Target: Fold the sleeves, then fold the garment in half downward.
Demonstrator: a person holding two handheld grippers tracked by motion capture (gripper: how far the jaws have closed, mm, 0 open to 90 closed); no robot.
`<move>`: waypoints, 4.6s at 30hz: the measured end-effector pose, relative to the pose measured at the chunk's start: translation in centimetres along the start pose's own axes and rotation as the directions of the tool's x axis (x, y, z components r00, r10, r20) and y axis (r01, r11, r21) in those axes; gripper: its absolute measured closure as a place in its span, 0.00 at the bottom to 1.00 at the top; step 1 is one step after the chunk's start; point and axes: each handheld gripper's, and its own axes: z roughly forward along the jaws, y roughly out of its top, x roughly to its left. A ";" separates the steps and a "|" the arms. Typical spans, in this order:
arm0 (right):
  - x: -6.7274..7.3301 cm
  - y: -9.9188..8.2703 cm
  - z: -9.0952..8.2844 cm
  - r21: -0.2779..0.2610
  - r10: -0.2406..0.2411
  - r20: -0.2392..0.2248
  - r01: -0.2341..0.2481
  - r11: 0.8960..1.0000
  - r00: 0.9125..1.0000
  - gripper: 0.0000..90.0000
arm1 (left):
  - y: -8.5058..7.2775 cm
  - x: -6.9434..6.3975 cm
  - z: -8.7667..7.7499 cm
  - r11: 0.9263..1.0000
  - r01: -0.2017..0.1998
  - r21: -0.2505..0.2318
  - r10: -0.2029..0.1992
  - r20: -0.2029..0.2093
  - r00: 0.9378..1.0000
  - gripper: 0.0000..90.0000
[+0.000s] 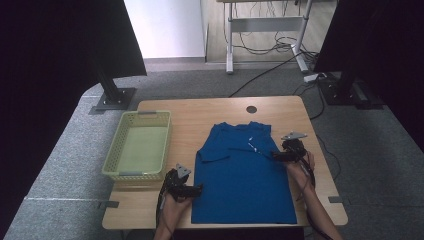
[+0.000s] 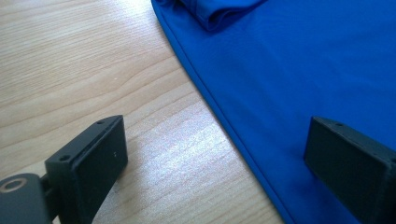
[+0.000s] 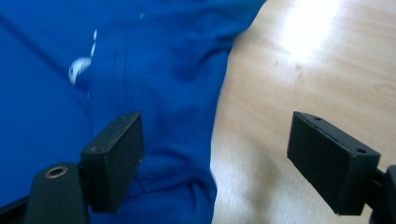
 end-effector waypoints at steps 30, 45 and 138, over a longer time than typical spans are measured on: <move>0.4 -1.2 -4.7 -0.037 0.005 -0.064 -0.007 0.999 0.998 0.13 | 0.0 0.0 0.0 1.000 0.000 0.001 0.000 -0.001 1.000 0.06; 1.5 -4.6 -7.5 -0.039 0.025 -0.072 -0.028 0.999 0.997 0.13 | 0.0 0.0 0.0 1.000 0.002 0.001 -0.002 -0.002 1.000 0.07; 3.5 -9.5 -9.3 0.004 0.067 -0.069 -0.067 0.998 0.995 0.14 | -0.3 -1.4 -0.8 0.999 -0.035 0.000 0.035 0.036 0.999 0.15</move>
